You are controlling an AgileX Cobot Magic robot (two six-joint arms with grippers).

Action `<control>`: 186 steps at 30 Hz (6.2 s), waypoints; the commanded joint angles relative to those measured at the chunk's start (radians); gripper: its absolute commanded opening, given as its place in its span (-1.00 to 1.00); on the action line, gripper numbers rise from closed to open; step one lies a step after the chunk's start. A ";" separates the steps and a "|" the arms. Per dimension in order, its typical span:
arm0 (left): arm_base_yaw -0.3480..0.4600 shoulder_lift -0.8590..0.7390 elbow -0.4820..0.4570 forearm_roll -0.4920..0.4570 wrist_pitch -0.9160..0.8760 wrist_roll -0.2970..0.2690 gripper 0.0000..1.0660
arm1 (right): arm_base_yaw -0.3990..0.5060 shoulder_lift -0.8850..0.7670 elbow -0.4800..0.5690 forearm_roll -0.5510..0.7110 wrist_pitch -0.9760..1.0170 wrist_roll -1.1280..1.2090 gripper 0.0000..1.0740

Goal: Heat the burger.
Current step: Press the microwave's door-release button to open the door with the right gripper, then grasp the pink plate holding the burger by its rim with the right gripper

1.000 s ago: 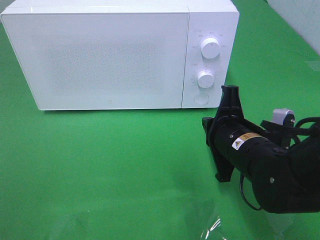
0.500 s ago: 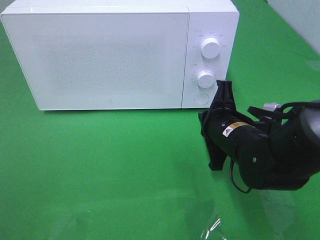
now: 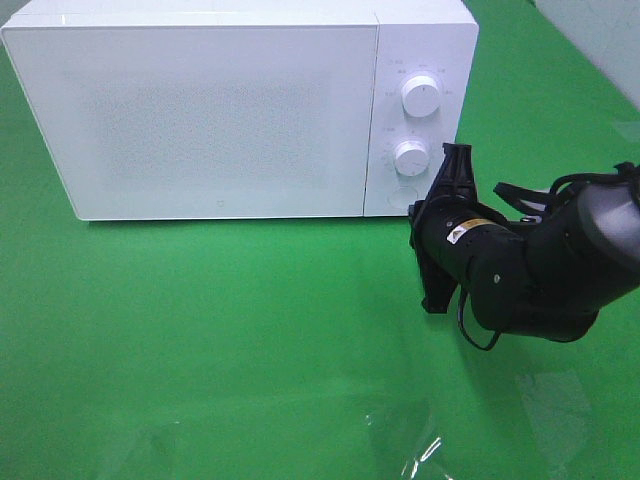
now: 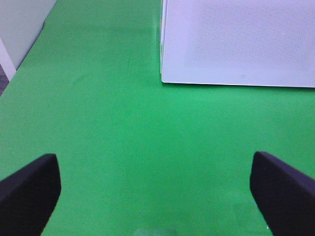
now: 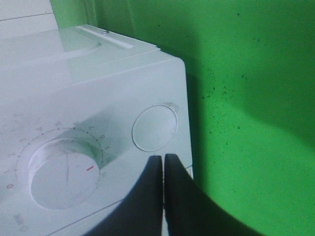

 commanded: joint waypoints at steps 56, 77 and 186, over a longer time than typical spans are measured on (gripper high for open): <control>-0.007 -0.006 0.004 -0.006 0.001 -0.005 0.81 | -0.070 0.155 -0.207 -0.039 -0.125 -0.036 -1.00; -0.007 -0.006 0.004 -0.006 0.001 -0.005 0.81 | -0.094 0.210 -0.300 -0.045 -0.180 -0.082 -1.00; -0.007 -0.006 0.004 -0.006 0.001 -0.005 0.81 | -0.067 -0.528 0.027 -0.256 1.045 -1.155 -0.78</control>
